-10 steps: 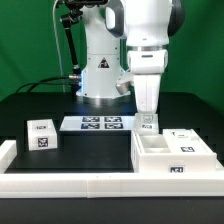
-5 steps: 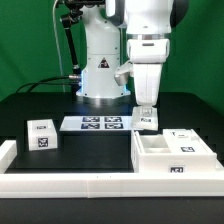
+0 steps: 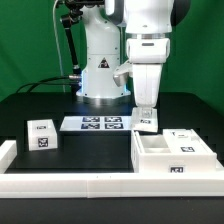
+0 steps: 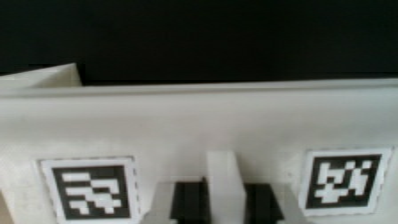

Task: Assemble cabinet

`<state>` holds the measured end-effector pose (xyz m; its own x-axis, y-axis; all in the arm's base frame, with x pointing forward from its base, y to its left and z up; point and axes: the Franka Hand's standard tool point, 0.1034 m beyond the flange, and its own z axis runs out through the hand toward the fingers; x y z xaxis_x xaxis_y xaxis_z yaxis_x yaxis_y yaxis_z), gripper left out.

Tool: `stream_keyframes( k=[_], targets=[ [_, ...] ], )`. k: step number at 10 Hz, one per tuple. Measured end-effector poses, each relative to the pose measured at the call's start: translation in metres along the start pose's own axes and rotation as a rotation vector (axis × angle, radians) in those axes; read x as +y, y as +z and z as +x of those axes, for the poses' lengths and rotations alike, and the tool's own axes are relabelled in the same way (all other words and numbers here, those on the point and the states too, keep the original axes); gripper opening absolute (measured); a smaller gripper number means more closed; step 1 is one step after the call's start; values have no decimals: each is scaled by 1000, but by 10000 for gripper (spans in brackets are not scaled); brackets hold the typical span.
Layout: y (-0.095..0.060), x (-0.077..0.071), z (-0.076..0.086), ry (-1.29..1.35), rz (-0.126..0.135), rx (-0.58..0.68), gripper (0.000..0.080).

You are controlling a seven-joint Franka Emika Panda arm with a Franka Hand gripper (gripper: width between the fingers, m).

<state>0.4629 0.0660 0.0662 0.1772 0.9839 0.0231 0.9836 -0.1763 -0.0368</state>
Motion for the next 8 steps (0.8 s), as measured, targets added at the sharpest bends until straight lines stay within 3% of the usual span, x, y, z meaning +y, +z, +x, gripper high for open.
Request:
stream_keyframes(
  k=[8],
  targets=[
    [1,0,5,10,-29,18,69]
  ],
)
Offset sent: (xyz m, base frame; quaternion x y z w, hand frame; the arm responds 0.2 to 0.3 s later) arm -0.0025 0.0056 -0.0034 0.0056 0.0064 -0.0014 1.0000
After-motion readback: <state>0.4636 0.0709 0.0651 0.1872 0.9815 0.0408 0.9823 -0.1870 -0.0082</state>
